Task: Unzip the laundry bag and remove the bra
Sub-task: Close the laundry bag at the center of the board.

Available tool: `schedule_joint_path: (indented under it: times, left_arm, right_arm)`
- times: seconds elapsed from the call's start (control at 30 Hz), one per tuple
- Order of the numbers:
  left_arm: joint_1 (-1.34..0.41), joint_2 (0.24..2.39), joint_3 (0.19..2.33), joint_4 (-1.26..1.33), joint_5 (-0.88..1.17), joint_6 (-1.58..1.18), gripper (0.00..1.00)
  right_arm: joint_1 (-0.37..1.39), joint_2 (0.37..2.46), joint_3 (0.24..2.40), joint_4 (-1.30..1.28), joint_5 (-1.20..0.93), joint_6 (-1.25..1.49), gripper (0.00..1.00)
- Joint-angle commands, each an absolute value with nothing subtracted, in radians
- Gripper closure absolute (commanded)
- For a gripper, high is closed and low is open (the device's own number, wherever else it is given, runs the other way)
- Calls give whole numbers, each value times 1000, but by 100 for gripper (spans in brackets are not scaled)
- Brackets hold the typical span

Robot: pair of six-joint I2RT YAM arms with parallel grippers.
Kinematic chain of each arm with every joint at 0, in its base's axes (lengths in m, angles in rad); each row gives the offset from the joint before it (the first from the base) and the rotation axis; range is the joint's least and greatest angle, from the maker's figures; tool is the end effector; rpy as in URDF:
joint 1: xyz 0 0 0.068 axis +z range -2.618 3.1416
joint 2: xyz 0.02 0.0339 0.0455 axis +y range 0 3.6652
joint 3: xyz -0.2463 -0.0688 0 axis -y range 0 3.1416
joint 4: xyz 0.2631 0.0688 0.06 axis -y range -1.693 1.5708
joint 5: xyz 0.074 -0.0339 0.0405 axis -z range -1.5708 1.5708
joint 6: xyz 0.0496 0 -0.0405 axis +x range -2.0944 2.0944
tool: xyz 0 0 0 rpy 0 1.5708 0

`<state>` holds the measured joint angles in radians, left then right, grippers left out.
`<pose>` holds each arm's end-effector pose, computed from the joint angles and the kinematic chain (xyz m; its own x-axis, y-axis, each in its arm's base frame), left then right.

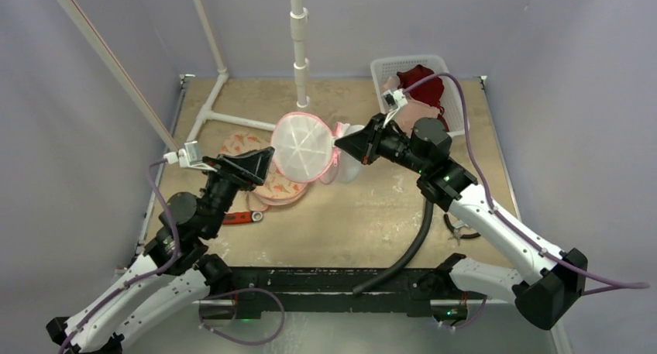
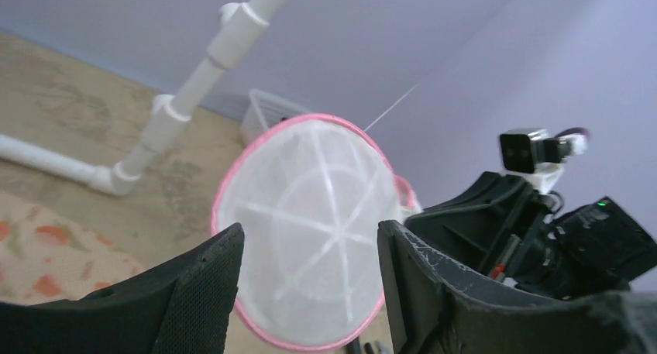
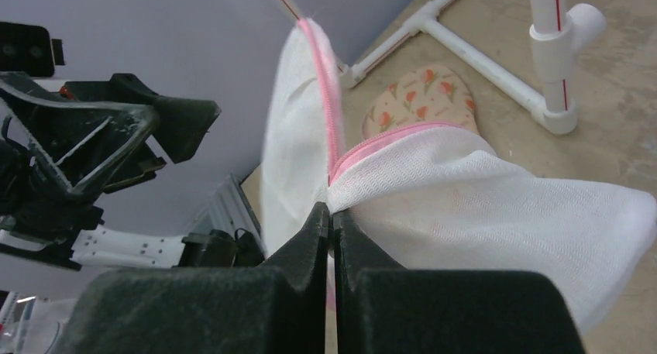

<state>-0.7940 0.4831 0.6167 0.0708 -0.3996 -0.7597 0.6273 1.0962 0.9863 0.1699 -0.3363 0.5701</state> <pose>0.1342 -0.1090 0.3467 -0.1654 -0.7368 -0.6556 0.3807 0.5655 -0.7316 0.2302 0.1871 0.3706 -0.4021 0.3378 -0.8510 -0.7172 0.4616 0.5221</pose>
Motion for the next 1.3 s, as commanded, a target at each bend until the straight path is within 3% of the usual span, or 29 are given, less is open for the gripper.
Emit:
schedule_joint_path:
  times: [0.0,0.23,0.6,1.0,1.27]
  left_arm:
    - [-793,481,693,-247,-538,-681,37]
    - [-792,505,843,-445,-703,-621,36]
    - [-793,489,816,-384,-680,-606,36]
    - [-793,526,573,-225,-559,-728,37]
    - [-793,601,483,-116,-464,-777,39]
  right_arm:
    - [627,1093,990,122,-379,583,100]
    - [624,1084,927,137,-281,534,100]
    - [689,1261,1057,340,-486,595,100]
    - [579,1178,443,531,-348,600,100]
    - [578,1150,319,565,-295,618,100]
